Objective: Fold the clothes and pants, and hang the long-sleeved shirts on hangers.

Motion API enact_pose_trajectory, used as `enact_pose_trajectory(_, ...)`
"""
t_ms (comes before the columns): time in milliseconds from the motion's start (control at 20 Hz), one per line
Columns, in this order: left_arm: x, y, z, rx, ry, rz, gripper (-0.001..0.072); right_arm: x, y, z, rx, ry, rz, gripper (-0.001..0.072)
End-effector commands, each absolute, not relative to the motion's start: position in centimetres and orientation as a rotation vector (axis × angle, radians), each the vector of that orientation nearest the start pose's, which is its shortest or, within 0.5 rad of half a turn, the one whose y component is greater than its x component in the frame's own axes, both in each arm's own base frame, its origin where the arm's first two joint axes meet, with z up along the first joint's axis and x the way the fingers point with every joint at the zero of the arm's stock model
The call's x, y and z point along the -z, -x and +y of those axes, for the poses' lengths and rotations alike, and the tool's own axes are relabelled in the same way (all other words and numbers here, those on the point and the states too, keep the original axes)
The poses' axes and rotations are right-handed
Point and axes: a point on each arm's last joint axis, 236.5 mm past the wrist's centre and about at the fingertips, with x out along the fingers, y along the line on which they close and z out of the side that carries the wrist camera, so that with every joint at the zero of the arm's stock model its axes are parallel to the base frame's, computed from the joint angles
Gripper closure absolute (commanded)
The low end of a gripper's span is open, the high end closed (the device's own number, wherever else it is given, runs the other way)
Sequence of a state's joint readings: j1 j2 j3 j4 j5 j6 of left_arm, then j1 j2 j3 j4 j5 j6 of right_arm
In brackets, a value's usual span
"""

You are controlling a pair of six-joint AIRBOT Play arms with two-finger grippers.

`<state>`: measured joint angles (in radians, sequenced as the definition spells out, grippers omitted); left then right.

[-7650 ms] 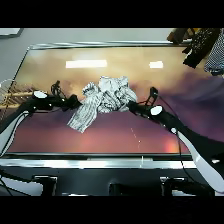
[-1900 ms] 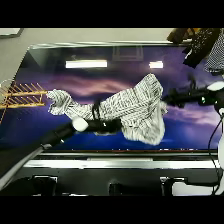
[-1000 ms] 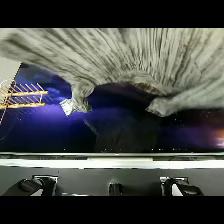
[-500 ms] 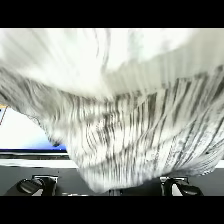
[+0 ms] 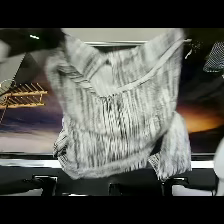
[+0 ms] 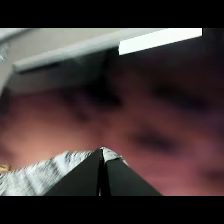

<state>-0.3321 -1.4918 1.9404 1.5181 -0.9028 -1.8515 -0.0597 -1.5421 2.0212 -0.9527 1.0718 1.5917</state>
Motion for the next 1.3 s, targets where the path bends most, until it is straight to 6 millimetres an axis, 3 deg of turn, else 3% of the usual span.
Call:
enact_pose_trajectory(0, -16.1, -59.9, -19.7, 0.250, 0.285, 0.603, 0.0678, -16.5, -60.6, 11.5, -0.323, -0.453, 0.691, 0.0671)
enact_pose_trajectory(100, -9.7, -60.9, -19.8, 0.234, 0.338, 0.728, 0.0677, -12.2, -63.0, 11.9, -0.288, -0.447, 0.702, 0.0671)
enact_pose_trajectory(250, -3.3, -60.1, -20.1, 0.227, 0.423, 0.909, 0.0645, -6.9, -63.5, 12.1, -0.250, -0.490, 0.803, 0.0637)
enact_pose_trajectory(300, -2.3, -59.5, -20.0, 0.227, 0.446, 0.955, 0.0485, -6.0, -63.0, 12.2, -0.251, -0.486, 0.841, 0.0592)
enact_pose_trajectory(350, -1.9, -59.0, -19.7, 0.224, 0.458, 0.990, 0.0242, -5.6, -62.2, 12.2, -0.252, -0.468, 0.876, 0.0504)
enact_pose_trajectory(400, -2.0, -58.5, -19.0, 0.213, 0.461, 1.016, 0.0084, -5.7, -61.4, 12.0, -0.255, -0.455, 0.907, 0.0413)
enact_pose_trajectory(550, -5.1, -56.6, -15.5, 0.178, 0.471, 1.055, 0.0063, -8.5, -57.6, 9.2, -0.260, -0.419, 0.995, 0.0165)
enact_pose_trajectory(650, -8.2, -54.5, -12.2, 0.140, 0.456, 1.072, 0.0027, -11.1, -54.2, 5.3, -0.251, -0.372, 1.046, 0.0146)
enact_pose_trajectory(800, -10.7, -49.7, -8.9, 0.084, 0.437, 1.105, 0.0027, -13.2, -48.4, -0.4, -0.194, -0.402, 1.131, 0.0148)
enact_pose_trajectory(900, -10.2, -45.2, -8.6, 0.060, 0.463, 1.135, 0.0027, -12.4, -44.5, -1.5, -0.172, -0.500, 1.173, 0.0147)
enact_pose_trajectory(1000, -8.5, -40.3, -9.0, 0.029, 0.560, 1.153, 0.0027, -9.3, -40.1, 0.1, -0.160, -0.586, 1.244, 0.0147)
enact_pose_trajectory(1250, -3.5, -28.3, -12.9, 0.052, 0.887, 1.224, 0.0027, -0.6, -31.1, 8.8, -0.219, -0.809, 1.353, 0.0147)
